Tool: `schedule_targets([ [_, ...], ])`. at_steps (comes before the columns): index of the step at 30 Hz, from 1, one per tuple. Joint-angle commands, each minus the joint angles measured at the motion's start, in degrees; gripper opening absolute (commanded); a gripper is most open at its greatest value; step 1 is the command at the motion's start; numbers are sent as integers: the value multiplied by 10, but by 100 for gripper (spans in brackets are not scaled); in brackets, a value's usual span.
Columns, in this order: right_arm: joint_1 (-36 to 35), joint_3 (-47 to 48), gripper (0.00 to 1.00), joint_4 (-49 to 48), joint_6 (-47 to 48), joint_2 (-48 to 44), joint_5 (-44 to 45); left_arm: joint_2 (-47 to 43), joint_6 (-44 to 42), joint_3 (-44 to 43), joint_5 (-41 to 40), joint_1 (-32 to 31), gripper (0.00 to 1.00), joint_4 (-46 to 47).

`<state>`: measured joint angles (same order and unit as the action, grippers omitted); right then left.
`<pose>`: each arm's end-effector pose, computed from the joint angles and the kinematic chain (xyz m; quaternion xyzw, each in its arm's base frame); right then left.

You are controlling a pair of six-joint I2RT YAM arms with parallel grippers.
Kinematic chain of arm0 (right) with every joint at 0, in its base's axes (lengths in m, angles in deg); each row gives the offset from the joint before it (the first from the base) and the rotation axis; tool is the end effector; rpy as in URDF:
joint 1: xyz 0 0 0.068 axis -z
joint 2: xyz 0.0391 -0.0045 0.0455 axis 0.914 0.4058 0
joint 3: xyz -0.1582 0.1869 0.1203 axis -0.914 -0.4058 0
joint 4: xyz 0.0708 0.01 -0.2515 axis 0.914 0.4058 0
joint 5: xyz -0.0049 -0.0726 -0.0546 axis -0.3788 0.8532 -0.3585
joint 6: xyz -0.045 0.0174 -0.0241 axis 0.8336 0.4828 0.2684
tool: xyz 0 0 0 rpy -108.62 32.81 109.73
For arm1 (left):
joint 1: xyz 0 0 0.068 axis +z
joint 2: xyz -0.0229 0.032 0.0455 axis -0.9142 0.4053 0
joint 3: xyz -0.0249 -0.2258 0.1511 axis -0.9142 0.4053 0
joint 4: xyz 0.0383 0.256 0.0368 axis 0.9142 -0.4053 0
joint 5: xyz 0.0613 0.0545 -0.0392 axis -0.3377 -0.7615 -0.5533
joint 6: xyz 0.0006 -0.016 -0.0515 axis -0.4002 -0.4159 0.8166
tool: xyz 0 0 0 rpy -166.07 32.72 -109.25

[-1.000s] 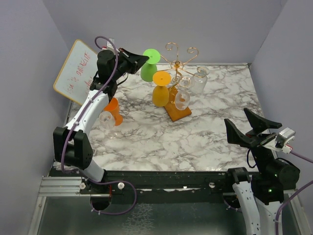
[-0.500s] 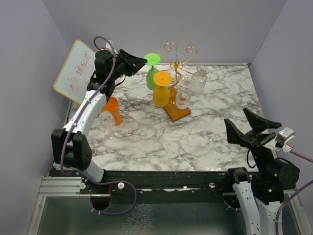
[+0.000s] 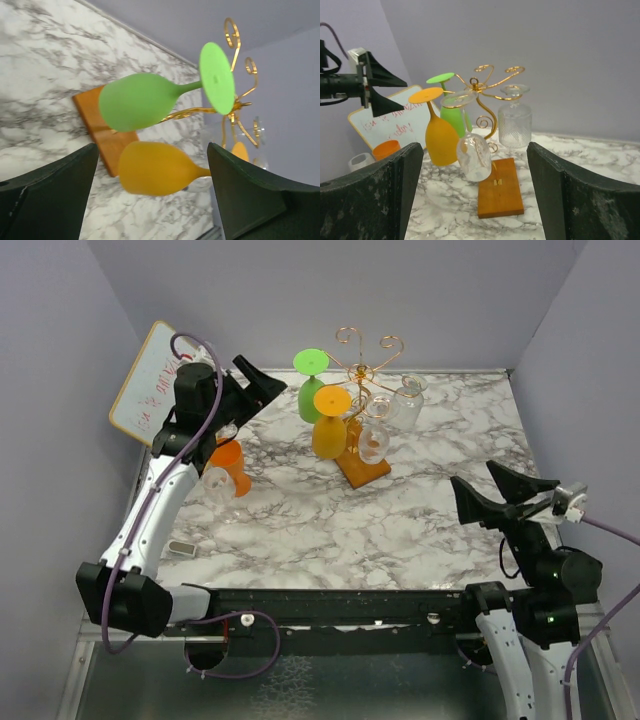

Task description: Place the wine glass upside down on the wine glass rack

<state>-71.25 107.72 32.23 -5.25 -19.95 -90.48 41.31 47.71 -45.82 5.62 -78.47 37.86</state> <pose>0.0407 0.0143 0.3637 -0.0698 0.5314 0.2434 0.8084 0.2984 -0.0762 0.4001 -0.1767 0.7647 -0.4217 0.4541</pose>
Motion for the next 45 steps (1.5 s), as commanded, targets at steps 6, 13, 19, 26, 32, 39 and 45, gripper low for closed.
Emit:
schedule_targets([
  [6,-1,13,90,64,-72,69,19,-89,-181,81,-230,2,93,-188],
  [13,-1,-7,88,59,-118,87,22,-59,-208,108,-252,3,61,-186],
  [19,-1,-26,87,59,-145,84,25,-17,-217,109,-283,2,58,-187],
  [26,-2,-39,86,59,-164,96,27,14,-216,95,-274,1,51,-187],
  [32,-1,-43,86,73,-178,103,38,46,-242,78,-289,-8,39,-210],
  [39,-1,-51,85,85,-193,98,44,55,-258,70,-306,-46,13,-225],
  [45,-1,-52,79,97,-212,95,62,45,-258,45,-268,-87,0,-237],
])
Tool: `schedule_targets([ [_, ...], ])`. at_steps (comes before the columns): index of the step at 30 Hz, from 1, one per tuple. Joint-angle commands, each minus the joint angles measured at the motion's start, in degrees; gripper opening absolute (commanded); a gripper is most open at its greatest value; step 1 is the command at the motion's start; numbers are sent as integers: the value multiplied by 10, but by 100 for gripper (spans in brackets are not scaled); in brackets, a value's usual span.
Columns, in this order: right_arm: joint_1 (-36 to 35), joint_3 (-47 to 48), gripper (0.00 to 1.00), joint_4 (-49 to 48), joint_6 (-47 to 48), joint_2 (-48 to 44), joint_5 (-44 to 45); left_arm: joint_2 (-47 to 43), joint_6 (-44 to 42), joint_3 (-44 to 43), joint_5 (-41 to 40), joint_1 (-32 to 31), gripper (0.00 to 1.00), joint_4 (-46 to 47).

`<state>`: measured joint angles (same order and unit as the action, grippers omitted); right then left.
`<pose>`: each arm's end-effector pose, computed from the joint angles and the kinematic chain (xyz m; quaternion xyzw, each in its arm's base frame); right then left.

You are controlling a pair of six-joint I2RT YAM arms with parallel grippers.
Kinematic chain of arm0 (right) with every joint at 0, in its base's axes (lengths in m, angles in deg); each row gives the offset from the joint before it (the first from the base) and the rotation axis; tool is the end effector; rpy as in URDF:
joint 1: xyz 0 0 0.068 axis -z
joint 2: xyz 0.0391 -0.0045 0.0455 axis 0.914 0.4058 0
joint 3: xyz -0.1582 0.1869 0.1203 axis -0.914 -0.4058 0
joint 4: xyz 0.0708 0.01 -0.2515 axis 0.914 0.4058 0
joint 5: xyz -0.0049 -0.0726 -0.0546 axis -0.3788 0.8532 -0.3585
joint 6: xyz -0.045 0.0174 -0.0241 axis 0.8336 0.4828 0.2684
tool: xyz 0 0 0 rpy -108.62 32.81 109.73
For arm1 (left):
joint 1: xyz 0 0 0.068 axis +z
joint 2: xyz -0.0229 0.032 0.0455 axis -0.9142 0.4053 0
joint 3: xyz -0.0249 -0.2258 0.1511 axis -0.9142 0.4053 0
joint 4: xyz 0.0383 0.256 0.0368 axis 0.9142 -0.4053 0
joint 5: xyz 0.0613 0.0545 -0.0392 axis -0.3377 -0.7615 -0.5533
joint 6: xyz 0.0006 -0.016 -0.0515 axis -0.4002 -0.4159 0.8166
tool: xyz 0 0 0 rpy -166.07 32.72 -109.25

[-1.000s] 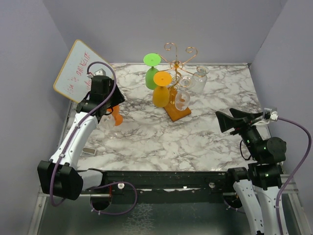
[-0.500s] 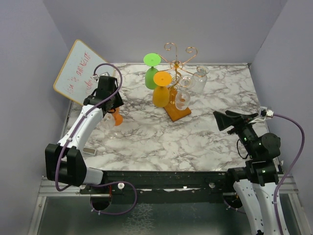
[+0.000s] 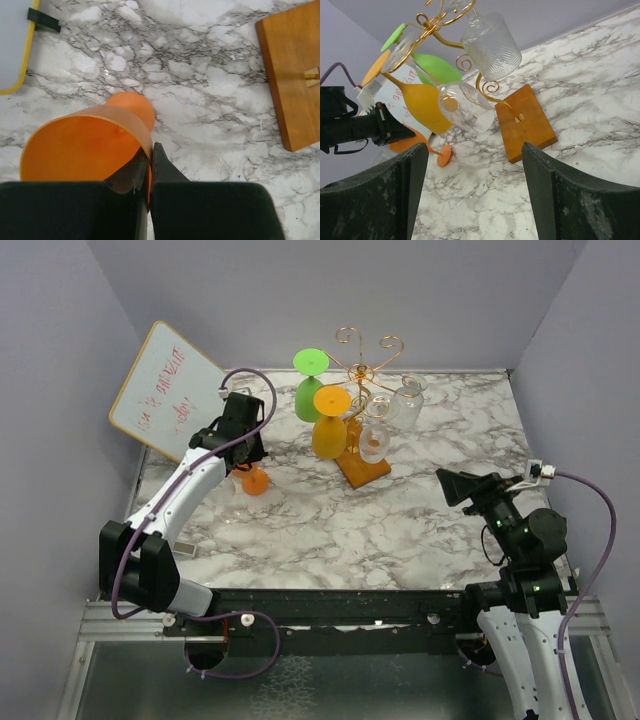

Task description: Place the wine glass upside down on the wine glass rack

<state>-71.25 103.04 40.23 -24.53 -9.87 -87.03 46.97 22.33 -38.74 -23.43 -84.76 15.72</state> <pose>0.0991 0.0175 0.3147 0.1017 0.6771 0.3365 0.6465 0.2927 -0.0911 0.2936 -0.0989 0.9267 -0.0427 0.3600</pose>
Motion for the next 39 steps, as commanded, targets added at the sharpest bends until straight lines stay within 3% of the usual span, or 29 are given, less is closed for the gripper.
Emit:
schedule_targets([
  [1,-2,-6,79,21,-25,-6,31,-19,2,-25,41,-32,0,-16],
  [10,-1,-39,79,42,-145,3,48,-107,56,13,187,-115,0,11],
  [14,-2,-51,83,78,-200,2,68,-135,40,55,248,-166,0,73],
  [20,-1,-54,90,99,-191,4,60,-146,41,112,407,-205,0,191],
  [29,-1,9,90,156,-174,40,52,-178,36,161,431,-272,0,366],
  [39,-1,58,90,118,-103,19,-24,-211,29,198,261,-345,0,500],
])
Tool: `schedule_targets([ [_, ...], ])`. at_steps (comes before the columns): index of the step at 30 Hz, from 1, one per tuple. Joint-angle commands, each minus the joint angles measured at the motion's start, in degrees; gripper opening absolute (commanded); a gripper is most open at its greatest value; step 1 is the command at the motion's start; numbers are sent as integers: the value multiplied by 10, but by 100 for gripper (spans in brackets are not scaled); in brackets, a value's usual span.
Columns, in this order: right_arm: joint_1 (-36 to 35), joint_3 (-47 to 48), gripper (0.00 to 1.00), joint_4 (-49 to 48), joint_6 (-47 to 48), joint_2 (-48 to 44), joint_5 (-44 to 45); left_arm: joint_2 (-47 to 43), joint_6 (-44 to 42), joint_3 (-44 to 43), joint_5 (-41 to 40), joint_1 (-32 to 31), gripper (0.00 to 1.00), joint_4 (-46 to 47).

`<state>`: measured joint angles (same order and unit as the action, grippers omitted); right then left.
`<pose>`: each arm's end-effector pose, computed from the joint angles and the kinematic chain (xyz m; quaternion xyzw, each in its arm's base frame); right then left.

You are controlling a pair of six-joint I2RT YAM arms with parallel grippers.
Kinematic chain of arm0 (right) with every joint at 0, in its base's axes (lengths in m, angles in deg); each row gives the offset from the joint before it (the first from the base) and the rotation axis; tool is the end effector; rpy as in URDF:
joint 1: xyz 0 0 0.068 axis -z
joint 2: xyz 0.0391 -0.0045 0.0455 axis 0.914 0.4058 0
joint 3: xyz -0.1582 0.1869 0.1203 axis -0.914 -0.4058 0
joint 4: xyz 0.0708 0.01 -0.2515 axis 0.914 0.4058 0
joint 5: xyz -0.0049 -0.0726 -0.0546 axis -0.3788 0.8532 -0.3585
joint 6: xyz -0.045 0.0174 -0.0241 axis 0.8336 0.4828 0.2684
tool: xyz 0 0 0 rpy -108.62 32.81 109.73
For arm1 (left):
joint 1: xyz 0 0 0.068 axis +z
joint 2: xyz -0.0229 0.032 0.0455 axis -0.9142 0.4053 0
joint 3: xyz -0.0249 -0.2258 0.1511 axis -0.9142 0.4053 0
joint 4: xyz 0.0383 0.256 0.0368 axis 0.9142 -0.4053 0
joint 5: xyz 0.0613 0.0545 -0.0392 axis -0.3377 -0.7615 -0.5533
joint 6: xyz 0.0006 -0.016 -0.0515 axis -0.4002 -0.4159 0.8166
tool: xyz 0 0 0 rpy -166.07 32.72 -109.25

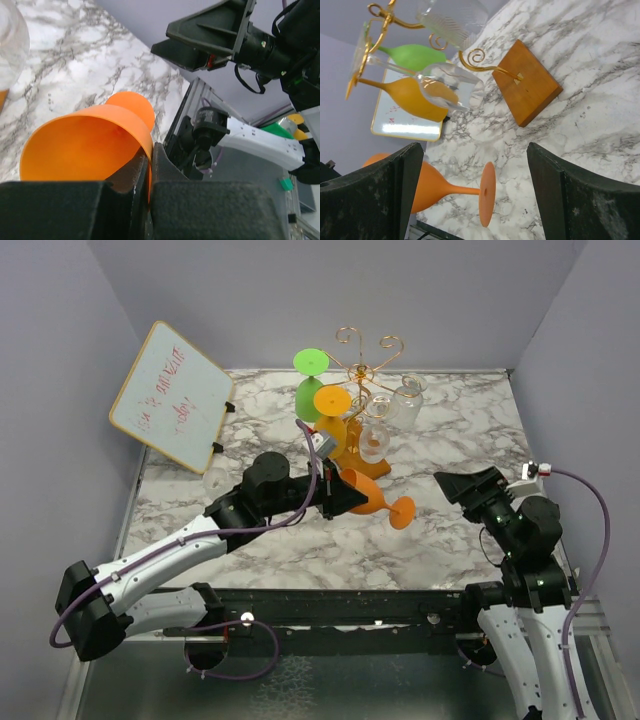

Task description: Place the wine glass upside down on the wine glass rack

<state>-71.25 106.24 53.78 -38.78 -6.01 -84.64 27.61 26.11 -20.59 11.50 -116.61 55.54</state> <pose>0.1050 0.0166 0.3020 0.2406 0.7292 0.3674 0.5249 0.1521 -0.2065 0.3391 0.2592 0.7043 -0.5305 0.3941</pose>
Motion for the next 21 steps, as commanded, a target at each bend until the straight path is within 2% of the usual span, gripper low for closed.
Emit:
schedule_targets([
  [1,-1,28,90,-24,44,-27,-56,-19,-13,14,-108,-37,0,108],
  [4,-1,34,90,-46,50,-48,-79,-19,-40,-12,-157,-74,0,111],
  [8,-1,49,90,-124,95,-80,-159,-15,-81,-45,-194,-110,0,126],
  [13,-1,75,90,-177,99,-93,-180,7,-116,-69,-240,-138,0,185],
  [18,-1,99,88,-190,62,-79,-155,47,-132,-92,-276,-156,0,273],
  [21,-1,104,81,-190,6,-66,-99,80,-149,-112,-293,-168,0,310],
])
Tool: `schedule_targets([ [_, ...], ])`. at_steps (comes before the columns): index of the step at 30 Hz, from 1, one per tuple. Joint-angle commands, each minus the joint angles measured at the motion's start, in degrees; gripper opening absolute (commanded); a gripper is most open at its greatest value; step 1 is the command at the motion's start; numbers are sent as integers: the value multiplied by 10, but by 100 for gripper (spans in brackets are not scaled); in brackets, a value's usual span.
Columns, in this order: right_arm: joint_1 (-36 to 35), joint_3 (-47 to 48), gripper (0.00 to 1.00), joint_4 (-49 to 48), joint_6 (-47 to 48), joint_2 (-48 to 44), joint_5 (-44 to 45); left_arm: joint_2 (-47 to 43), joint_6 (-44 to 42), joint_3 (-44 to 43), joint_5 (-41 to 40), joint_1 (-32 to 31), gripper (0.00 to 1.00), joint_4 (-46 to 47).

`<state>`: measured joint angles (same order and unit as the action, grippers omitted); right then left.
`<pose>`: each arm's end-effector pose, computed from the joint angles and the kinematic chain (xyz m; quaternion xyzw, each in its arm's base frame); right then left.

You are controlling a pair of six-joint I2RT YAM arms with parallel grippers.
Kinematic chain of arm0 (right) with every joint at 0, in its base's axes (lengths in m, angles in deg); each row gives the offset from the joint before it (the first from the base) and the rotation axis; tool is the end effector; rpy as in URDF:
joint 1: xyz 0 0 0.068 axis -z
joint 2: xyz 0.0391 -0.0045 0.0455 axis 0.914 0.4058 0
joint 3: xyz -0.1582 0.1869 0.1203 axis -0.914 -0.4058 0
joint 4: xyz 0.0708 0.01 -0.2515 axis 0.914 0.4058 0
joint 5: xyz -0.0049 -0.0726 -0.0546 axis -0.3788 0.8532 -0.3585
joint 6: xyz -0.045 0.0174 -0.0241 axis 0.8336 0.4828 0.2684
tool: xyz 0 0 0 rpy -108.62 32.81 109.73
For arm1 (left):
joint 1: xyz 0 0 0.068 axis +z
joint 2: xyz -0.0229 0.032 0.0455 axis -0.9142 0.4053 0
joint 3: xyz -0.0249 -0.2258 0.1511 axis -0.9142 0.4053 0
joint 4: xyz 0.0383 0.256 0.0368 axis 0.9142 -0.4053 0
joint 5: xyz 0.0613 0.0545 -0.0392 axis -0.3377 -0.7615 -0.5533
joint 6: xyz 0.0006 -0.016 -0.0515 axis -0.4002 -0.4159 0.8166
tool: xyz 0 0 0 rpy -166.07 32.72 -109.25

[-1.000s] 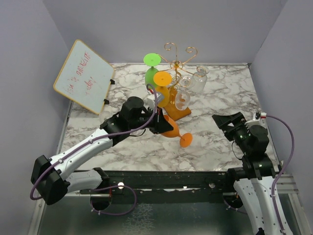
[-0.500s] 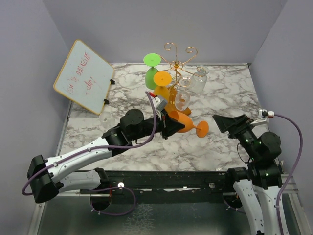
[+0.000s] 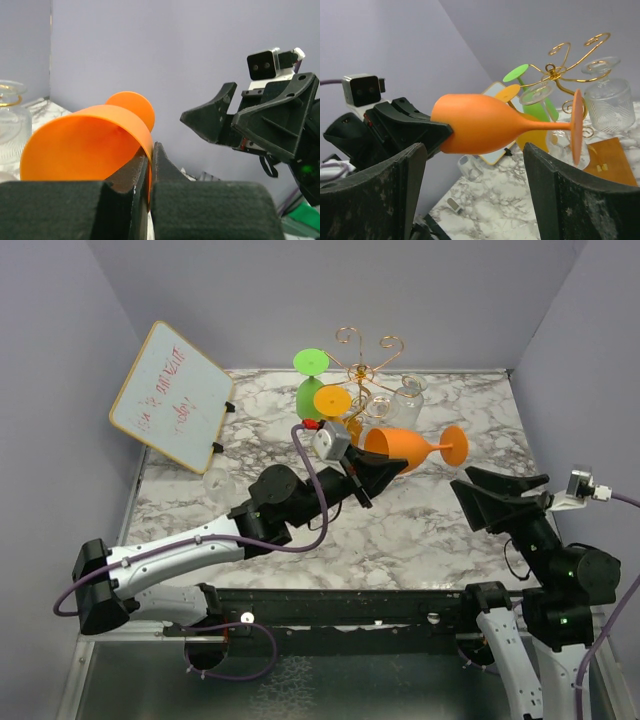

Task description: Place the wine glass upside down on the wine glass rack

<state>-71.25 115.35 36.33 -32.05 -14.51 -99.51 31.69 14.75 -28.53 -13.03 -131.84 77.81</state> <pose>0.0376 0.0192 0.3913 -0.0029 0.5601 0.4551 0.6922 0.1119 -0.2461 0.4131 0.2230 0.5420 -0.5385 0.6054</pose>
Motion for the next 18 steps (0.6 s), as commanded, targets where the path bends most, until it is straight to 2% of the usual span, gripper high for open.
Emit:
schedule_targets([
  [1,-1,16,77,-7,-91,24,72,49,-44,-40,-55,-20,0,96],
  [5,-1,14,60,-5,-186,41,102,80,-93,-53,-76,-45,0,143],
  [8,-1,6,54,-27,-237,53,101,93,-136,-44,-99,-63,0,194],
  [11,-1,-5,55,-37,-288,57,123,99,-163,-31,-107,-76,0,231],
  [16,-1,-48,63,-54,-433,50,178,105,-192,-20,-106,-86,0,257],
  [18,-2,-71,63,-91,-487,53,188,108,-201,-16,-100,-88,0,264],
])
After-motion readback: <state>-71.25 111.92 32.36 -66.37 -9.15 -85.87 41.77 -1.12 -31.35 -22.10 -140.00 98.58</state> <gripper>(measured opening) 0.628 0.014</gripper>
